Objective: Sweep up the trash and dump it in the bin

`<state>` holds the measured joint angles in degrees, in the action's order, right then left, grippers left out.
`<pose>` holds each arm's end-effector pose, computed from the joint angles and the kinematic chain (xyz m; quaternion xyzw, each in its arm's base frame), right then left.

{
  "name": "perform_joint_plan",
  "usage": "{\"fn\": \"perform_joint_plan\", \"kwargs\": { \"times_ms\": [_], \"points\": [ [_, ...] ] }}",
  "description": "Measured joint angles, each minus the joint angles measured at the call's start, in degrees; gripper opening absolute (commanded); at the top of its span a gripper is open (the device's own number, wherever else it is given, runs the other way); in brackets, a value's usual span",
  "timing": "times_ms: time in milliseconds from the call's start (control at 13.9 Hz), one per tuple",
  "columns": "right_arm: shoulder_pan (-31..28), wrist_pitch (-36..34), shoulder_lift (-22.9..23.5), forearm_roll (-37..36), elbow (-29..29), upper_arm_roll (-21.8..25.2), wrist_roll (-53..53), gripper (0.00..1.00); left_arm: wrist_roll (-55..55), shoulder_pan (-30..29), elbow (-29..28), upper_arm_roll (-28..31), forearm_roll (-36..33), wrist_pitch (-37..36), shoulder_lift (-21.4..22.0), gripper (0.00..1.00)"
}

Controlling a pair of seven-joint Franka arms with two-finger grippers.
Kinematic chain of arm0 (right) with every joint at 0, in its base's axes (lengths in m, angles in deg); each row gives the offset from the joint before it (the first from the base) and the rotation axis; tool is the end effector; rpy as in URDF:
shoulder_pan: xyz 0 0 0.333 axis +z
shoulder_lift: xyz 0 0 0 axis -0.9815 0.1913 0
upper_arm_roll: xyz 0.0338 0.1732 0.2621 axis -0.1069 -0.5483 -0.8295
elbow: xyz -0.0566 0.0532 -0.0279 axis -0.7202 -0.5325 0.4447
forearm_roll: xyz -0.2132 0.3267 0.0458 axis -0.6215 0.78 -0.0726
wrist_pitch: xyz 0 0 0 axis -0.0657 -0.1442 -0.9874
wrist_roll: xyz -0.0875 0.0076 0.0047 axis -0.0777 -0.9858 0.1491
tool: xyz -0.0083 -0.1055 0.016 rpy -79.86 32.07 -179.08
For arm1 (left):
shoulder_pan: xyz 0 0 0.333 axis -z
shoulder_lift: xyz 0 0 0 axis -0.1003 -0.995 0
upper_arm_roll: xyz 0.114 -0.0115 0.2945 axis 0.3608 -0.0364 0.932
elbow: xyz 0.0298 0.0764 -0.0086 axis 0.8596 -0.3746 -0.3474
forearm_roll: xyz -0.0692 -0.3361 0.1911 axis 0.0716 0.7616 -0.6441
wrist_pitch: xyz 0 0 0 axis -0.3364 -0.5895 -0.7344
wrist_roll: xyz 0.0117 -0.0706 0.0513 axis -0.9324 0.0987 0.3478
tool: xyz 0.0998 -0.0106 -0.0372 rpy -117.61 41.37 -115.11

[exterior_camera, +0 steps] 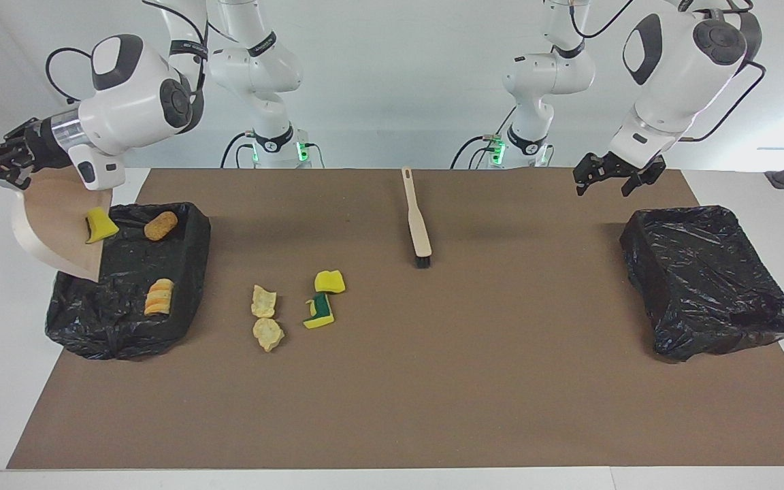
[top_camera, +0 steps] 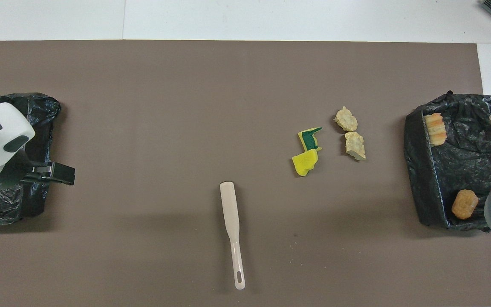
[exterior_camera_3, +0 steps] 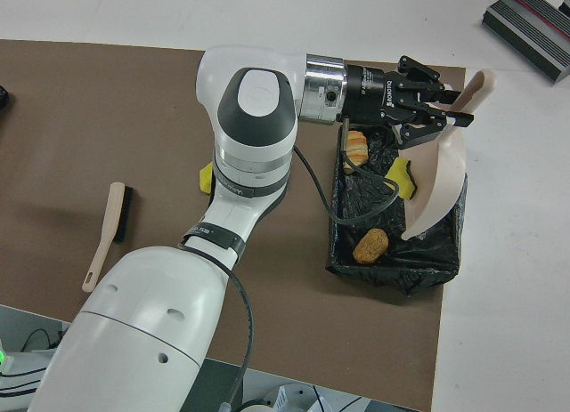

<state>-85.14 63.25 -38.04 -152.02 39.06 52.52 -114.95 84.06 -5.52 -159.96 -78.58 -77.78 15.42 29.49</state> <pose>0.5451 -0.1340 0.5708 0.5003 0.6066 -0.4246 0.4489 0.5026 -0.0532 0.5649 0.9980 -0.0385 -0.0510 0.0033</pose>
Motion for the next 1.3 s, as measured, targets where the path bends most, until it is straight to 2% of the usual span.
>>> {"fn": "perform_joint_plan", "kwargs": {
  "times_ms": [217,433,866,1300],
  "points": [
    [0.1,2.8,-1.0,-5.5,0.9,0.0,0.0,0.0,0.0,-0.4,6.5,0.6,0.0,-3.9,0.1,1.0],
    [0.0,4.3,-1.8,-4.6,2.5,0.0,0.0,0.0,0.0,-0.5,10.5,0.4,0.0,-4.9,0.1,1.0],
    [0.5,4.7,-1.8,9.1,3.2,-0.1,0.2,0.0,0.1,-0.6,14.5,-0.2,1.3,-4.9,-1.2,1.0],
    [0.8,1.6,-1.3,28.5,0.1,-0.1,2.7,0.0,0.1,-0.7,17.1,0.3,1.9,-4.8,-3.7,1.0]
  ]
}}
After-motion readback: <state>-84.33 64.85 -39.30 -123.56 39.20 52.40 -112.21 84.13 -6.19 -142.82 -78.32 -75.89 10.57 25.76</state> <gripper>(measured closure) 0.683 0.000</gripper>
